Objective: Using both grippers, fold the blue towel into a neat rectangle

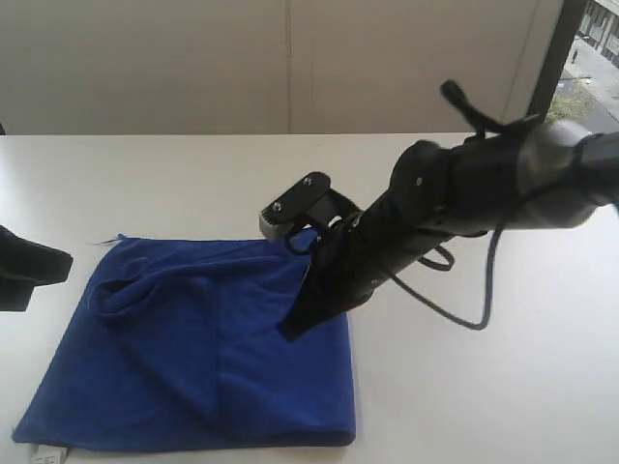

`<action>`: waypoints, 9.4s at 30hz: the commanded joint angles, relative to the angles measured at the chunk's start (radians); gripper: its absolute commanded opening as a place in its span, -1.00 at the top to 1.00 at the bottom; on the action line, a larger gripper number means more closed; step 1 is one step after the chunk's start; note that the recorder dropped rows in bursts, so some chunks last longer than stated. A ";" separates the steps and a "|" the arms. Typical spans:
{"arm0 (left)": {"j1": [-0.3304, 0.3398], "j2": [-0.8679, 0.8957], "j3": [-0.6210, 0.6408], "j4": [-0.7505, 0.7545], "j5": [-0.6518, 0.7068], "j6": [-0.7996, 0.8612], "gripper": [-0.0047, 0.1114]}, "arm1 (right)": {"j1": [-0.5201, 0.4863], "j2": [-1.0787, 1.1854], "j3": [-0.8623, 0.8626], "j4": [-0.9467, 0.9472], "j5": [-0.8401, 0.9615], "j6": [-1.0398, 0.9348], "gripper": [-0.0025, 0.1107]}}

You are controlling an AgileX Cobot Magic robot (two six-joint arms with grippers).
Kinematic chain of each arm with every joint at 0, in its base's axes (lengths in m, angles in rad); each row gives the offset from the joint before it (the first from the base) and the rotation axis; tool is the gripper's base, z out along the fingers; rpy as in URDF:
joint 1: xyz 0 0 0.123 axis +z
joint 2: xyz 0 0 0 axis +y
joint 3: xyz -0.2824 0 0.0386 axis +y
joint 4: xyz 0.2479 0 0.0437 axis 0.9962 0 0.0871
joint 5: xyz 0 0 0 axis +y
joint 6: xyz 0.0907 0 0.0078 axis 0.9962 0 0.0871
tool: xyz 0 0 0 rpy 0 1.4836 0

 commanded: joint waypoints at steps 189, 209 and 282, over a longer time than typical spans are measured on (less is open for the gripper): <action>-0.600 0.842 -0.456 -0.413 -0.451 0.626 0.02 | -0.355 0.189 -0.131 -0.182 0.332 0.087 0.96; -0.461 0.688 -0.530 -0.929 -1.093 1.275 0.02 | -0.355 0.251 -0.131 -0.182 0.339 0.089 0.96; -0.541 0.995 -0.749 0.368 -0.034 0.203 0.44 | -0.355 0.257 -0.144 -0.182 0.389 0.091 0.96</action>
